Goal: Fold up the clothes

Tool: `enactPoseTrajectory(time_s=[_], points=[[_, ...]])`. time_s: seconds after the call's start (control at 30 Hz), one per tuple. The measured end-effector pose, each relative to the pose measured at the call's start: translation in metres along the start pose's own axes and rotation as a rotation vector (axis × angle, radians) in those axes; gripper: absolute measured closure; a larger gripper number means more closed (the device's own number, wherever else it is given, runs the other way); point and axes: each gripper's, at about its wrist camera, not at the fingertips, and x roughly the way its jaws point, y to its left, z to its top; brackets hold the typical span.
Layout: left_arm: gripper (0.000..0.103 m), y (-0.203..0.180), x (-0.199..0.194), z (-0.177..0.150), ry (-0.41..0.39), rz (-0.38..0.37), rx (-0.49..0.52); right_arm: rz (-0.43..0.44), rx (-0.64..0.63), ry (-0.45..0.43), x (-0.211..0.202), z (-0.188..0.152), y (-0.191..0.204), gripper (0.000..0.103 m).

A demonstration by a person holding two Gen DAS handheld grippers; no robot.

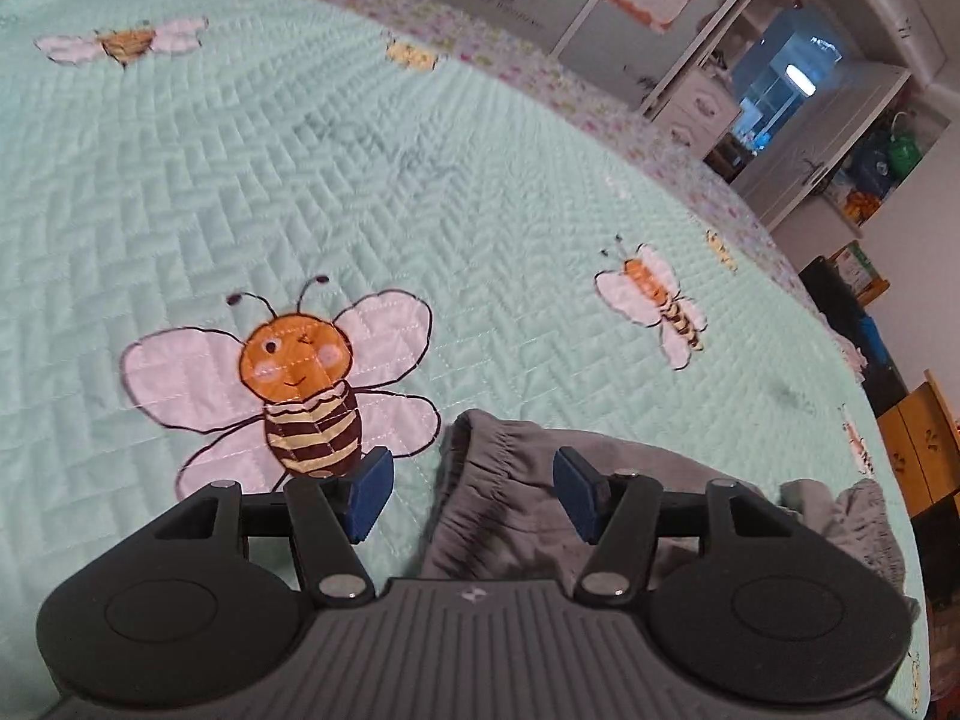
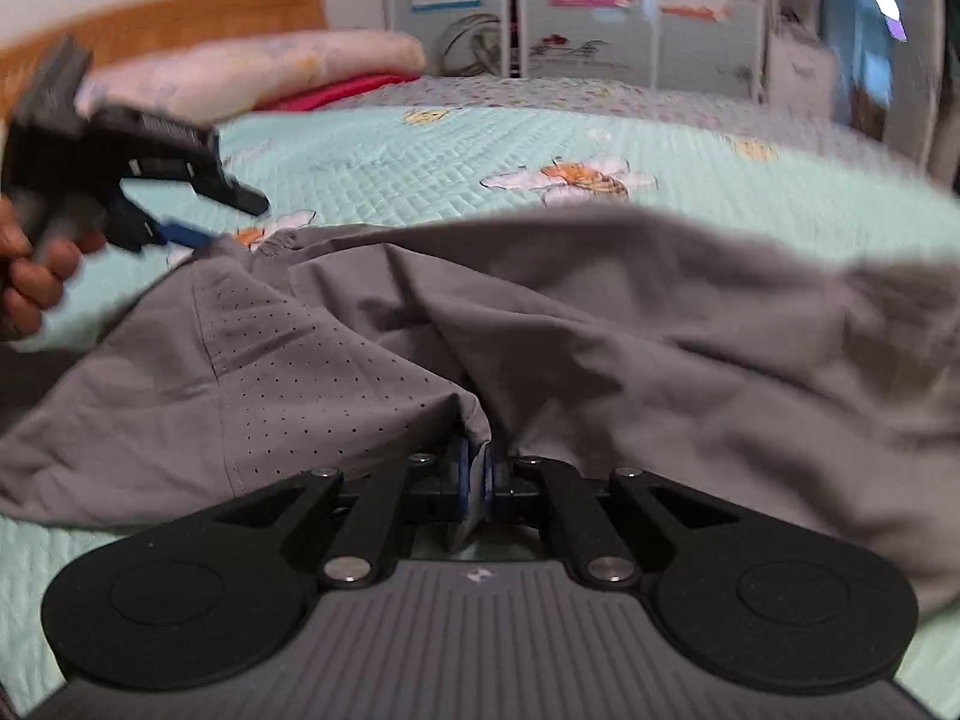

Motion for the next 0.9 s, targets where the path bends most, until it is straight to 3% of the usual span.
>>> enactPoseTrajectory(time_s=[0.2, 0.57, 0.9], points=[[0.041, 0.005, 0.013, 0.002, 0.029, -0.051, -0.008, 0.056, 0.036, -0.045, -0.002, -0.008, -0.008, 0.084], [0.040, 0.023, 0.009, 0.013, 0.030, -0.143, -0.146, 0.141, 0.108, -0.053, -0.007, -0.011, -0.022, 0.071], [0.041, 0.004, 0.024, 0.001, 0.090, -0.156, -0.066, 0.196, 0.158, -0.057, -0.001, -0.008, -0.032, 0.064]])
